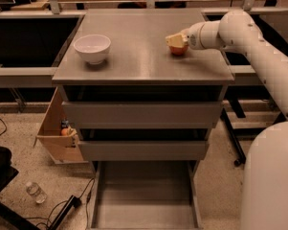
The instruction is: Pick apple from bottom drawer and place on counter
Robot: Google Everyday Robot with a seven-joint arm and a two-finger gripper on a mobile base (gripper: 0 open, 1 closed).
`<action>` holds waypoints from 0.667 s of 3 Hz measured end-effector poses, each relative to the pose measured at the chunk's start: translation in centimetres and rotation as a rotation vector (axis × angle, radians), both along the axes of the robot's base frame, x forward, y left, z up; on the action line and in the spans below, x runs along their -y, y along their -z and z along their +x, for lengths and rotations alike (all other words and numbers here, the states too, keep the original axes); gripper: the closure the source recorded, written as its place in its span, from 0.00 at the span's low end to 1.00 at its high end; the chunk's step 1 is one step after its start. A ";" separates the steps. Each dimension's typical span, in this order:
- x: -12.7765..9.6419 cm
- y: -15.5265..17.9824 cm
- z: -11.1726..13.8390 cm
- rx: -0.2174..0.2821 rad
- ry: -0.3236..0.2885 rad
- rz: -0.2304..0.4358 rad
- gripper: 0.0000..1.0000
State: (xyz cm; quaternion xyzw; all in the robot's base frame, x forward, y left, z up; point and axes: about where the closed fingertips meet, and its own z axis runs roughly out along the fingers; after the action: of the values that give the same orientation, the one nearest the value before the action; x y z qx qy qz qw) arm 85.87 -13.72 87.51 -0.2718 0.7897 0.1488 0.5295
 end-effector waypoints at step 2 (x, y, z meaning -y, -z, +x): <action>0.0 0.0 0.0 0.000 0.000 0.000 0.00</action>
Offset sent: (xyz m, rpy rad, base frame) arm 0.0000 0.0000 0.0000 0.0000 0.0000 0.0000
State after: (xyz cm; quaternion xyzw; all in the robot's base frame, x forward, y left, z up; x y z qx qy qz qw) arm 85.87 -13.71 87.50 -0.2718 0.7897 0.1488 0.5295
